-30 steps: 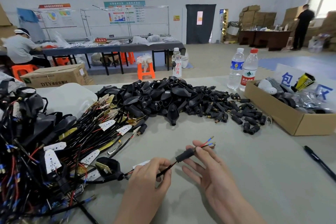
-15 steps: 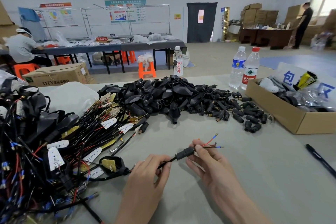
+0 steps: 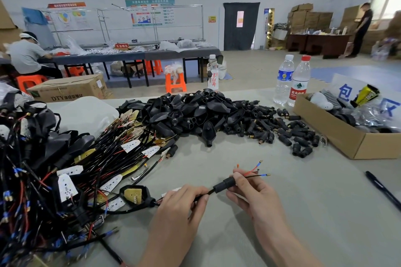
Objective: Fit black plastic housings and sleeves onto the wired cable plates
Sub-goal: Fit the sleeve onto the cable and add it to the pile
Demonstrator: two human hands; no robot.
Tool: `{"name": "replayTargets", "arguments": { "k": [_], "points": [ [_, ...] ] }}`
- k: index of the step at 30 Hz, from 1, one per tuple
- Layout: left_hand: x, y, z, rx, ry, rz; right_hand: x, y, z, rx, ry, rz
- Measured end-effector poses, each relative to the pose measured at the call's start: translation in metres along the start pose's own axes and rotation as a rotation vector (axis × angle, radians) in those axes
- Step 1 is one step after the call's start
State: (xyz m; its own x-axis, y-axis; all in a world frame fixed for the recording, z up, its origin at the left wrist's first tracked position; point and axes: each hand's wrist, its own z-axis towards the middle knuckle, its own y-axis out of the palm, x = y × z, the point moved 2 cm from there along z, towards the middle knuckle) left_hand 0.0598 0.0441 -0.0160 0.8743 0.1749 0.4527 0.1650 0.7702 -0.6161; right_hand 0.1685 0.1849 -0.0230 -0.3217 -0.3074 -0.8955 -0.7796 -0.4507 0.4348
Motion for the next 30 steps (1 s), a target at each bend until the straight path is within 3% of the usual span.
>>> {"name": "replayTargets", "arguments": {
  "k": [19,30],
  "points": [
    [-0.0027,0.0063,0.0030,-0.006,0.130,0.061,0.0002,-0.0017,0.0004,0.039,-0.010,-0.146],
    [-0.0063,0.0081,0.0024,-0.045,0.076,0.016,-0.0012,-0.0020,-0.0001,-0.005,-0.021,-0.199]
  ]
}}
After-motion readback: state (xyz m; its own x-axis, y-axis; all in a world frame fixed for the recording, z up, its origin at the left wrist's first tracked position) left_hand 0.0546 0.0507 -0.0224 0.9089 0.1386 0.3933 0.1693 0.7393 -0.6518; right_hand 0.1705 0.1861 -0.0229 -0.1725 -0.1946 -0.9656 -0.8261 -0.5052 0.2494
